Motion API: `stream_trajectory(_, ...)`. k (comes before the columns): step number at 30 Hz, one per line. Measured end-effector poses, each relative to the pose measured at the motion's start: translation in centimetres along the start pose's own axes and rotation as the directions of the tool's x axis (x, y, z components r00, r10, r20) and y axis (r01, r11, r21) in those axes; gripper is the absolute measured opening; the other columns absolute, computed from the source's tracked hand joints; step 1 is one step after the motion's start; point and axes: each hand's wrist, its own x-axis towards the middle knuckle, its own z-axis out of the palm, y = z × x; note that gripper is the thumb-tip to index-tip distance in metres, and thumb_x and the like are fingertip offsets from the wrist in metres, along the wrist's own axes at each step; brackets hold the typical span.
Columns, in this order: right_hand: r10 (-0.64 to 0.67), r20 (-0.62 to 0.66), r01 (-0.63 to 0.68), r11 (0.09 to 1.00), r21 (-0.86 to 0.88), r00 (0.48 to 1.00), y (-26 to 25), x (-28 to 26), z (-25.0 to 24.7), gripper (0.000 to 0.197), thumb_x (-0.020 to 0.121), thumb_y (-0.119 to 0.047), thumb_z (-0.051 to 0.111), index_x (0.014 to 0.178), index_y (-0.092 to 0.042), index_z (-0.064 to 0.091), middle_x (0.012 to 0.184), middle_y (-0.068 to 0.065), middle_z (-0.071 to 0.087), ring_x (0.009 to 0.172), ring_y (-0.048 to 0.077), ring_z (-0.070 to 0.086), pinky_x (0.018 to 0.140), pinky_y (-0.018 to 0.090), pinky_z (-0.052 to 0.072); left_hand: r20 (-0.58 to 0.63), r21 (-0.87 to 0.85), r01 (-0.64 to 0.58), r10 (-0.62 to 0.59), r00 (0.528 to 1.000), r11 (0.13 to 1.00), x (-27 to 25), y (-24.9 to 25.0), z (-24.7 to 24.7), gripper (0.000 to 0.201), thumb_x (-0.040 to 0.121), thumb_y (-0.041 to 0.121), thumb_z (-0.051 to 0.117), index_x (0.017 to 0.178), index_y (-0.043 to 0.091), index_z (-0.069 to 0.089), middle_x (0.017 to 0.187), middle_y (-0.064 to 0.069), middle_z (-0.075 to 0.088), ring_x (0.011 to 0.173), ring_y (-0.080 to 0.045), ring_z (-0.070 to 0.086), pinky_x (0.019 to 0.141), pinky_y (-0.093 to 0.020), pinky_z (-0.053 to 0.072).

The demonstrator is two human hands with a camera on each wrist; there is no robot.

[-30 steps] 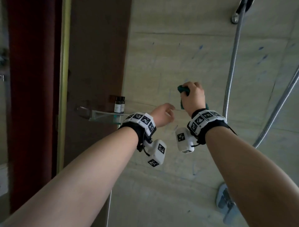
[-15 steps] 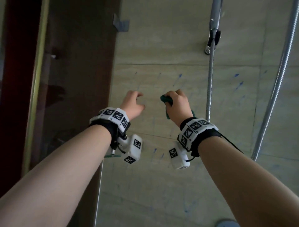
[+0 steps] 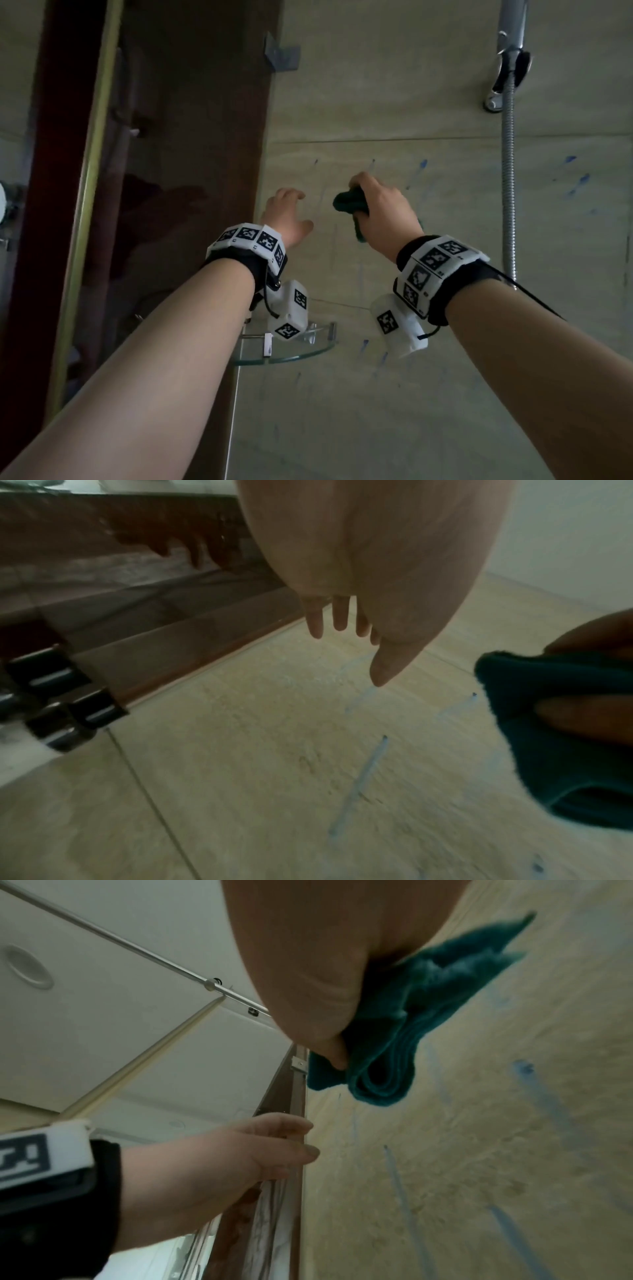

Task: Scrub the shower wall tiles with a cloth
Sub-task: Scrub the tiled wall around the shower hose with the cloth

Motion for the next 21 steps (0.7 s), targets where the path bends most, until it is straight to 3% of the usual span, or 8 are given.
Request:
stream_trajectory(3, -0.062, -0.121, 0.044, 0.989, -0.143, 0.991, -0.3, 1.7, 0.1, 0.03, 0.086, 0.001, 0.05, 0.112, -0.01, 0.061, 0.114, 0.008, 0.057, 0.103, 0.032, 0.051, 0.067, 0.038, 0.046, 0.001, 0.024, -0.045, 0.045, 0.999, 0.999, 2.1, -1.5, -0.1, 0.062, 0.088, 0.021, 0.065, 0.142, 0.006, 0.036, 0.149, -0.01, 0.029, 0.137, -0.027, 0.028, 0.111, -0.037, 0.027)
stream_trajectory(7, -0.059, -0.276, 0.042, 0.997, -0.065, 0.959, -0.7, 4.2, 0.4, 0.025, 0.087, -0.005, 0.056, 0.109, -0.01, 0.066, 0.115, 0.011, 0.052, 0.088, 0.035, 0.055, 0.068, 0.044, 0.051, -0.03, 0.036, -0.088, 0.089, 0.996, 0.995, 5.0, -3.3, -0.4, 0.07, 0.088, 0.024, 0.066, 0.145, 0.007, 0.03, 0.158, -0.008, 0.017, 0.145, -0.022, 0.015, 0.115, -0.031, 0.017)
stream_trajectory(10, -0.112, -0.265, 0.113, 0.994, -0.009, 0.958, -1.2, 5.2, 1.5, 0.026, 0.087, -0.003, 0.057, 0.11, -0.008, 0.066, 0.118, 0.015, 0.052, 0.095, 0.037, 0.057, 0.08, 0.044, 0.05, 0.005, 0.077, -0.066, 0.066, 0.998, 0.995, 6.4, -4.7, -0.1, 0.08, 0.089, 0.029, 0.064, 0.151, 0.008, 0.018, 0.161, -0.005, 0.003, 0.148, -0.019, 0.003, 0.118, -0.031, 0.013)
stream_trajectory(13, -0.122, -0.207, 0.13, 0.991, 0.026, 0.971, -1.5, 5.8, 3.1, 0.03, 0.087, 0.007, 0.052, 0.11, -0.003, 0.066, 0.117, 0.017, 0.054, 0.103, 0.035, 0.055, 0.087, 0.031, 0.043, 0.038, 0.073, -0.015, 0.012, 0.999, 0.997, 7.1, -6.0, 0.3, 0.085, 0.091, 0.034, 0.061, 0.153, 0.008, 0.008, 0.161, -0.005, -0.006, 0.148, -0.019, -0.003, 0.118, -0.034, 0.013)
stream_trajectory(16, -0.095, -0.173, 0.099, 0.995, 0.015, 0.98, -1.3, 6.6, 4.1, 0.031, 0.086, 0.013, 0.048, 0.106, -0.001, 0.068, 0.115, 0.019, 0.052, 0.101, 0.034, 0.053, 0.082, 0.016, 0.032, 0.053, 0.055, -0.001, -0.002, 0.999, 0.999, 7.1, -6.9, 0.6, 0.088, 0.092, 0.036, 0.059, 0.153, 0.007, 0.003, 0.161, -0.007, -0.007, 0.148, -0.021, -0.004, 0.119, -0.033, 0.01)
stream_trajectory(21, -0.041, -0.146, 0.04, 0.999, -0.011, 0.988, -1.0, 8.2, 4.7, 0.027, 0.087, 0.01, 0.054, 0.109, -0.001, 0.066, 0.115, 0.019, 0.045, 0.092, 0.025, 0.044, 0.073, 0.011, 0.028, 0.078, 0.002, -0.05, 0.05, 0.996, 0.999, 7.2, -7.2, 0.3, 0.088, 0.092, 0.034, 0.061, 0.152, 0.004, 0.003, 0.161, -0.008, -0.01, 0.148, -0.019, -0.007, 0.117, -0.028, 0.002)
